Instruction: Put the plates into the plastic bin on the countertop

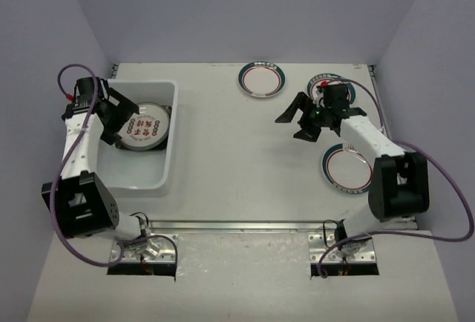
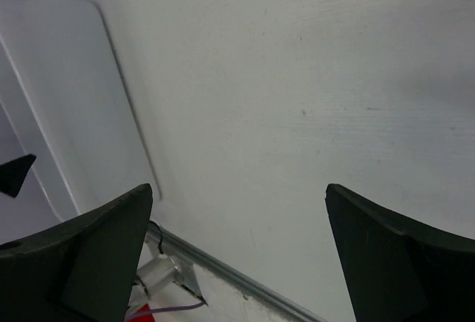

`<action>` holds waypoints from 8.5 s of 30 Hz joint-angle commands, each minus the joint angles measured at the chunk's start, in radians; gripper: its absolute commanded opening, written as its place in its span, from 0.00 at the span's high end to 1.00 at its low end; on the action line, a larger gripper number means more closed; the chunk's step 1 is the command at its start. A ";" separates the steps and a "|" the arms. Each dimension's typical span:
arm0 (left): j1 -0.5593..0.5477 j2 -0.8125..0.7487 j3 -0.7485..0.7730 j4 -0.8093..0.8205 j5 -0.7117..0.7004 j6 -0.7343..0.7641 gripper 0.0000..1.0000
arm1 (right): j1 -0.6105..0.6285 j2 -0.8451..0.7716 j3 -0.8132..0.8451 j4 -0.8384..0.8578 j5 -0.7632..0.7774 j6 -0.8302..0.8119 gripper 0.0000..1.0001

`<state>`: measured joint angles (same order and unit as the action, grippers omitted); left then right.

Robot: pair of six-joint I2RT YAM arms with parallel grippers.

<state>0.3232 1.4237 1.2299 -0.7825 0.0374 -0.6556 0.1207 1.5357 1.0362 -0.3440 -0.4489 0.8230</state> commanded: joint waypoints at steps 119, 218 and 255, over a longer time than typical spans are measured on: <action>0.030 -0.149 -0.040 0.031 0.210 0.049 0.00 | -0.062 -0.075 0.221 -0.308 0.417 0.098 0.01; 0.191 -0.112 -0.290 0.312 0.220 -0.045 0.00 | 0.062 -0.241 0.021 -0.244 0.153 -0.149 0.01; -0.411 -0.254 -0.161 0.071 0.171 0.132 0.00 | 0.246 0.312 0.119 -0.494 1.137 -0.407 0.26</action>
<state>-0.0795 1.1735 1.0545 -0.7298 0.1572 -0.5806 0.3637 1.7853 1.1114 -0.8650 0.5338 0.4355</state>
